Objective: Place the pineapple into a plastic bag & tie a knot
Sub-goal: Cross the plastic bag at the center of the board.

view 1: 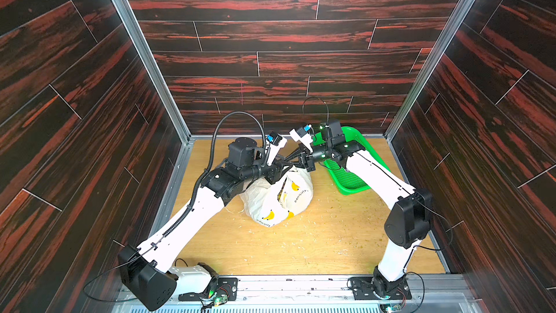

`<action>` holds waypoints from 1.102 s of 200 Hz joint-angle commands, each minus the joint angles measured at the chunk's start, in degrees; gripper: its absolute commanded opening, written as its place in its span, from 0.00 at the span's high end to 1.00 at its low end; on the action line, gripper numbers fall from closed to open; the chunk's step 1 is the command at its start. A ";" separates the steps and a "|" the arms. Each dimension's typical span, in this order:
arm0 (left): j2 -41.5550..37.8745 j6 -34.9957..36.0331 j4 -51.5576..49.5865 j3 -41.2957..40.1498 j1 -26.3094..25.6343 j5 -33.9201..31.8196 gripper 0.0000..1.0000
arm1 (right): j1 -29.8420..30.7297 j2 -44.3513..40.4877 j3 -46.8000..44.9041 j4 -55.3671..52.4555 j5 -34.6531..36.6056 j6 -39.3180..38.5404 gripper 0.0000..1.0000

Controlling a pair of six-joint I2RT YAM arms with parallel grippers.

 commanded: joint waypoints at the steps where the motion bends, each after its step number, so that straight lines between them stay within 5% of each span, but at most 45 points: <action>1: -0.58 -0.29 -2.30 0.21 -0.57 3.90 0.57 | 0.18 -1.55 -0.26 1.03 0.26 0.32 1.00; 32: -2.28 -0.30 -1.00 -1.40 -0.62 4.54 0.44 | 0.23 -1.62 -0.35 0.95 0.72 0.24 1.00; 117: -2.37 0.30 -2.91 -1.75 -0.57 6.12 0.53 | 0.23 -1.96 -0.49 -0.46 1.27 -0.25 1.00; 172: -0.14 3.03 -3.19 0.35 -0.69 2.26 1.00 | 0.19 -2.75 -1.15 -0.17 2.06 -0.55 1.00; 220: -5.07 0.86 -2.42 -4.11 -0.66 0.08 1.00 | 0.19 -6.69 -2.01 4.60 8.98 2.07 1.00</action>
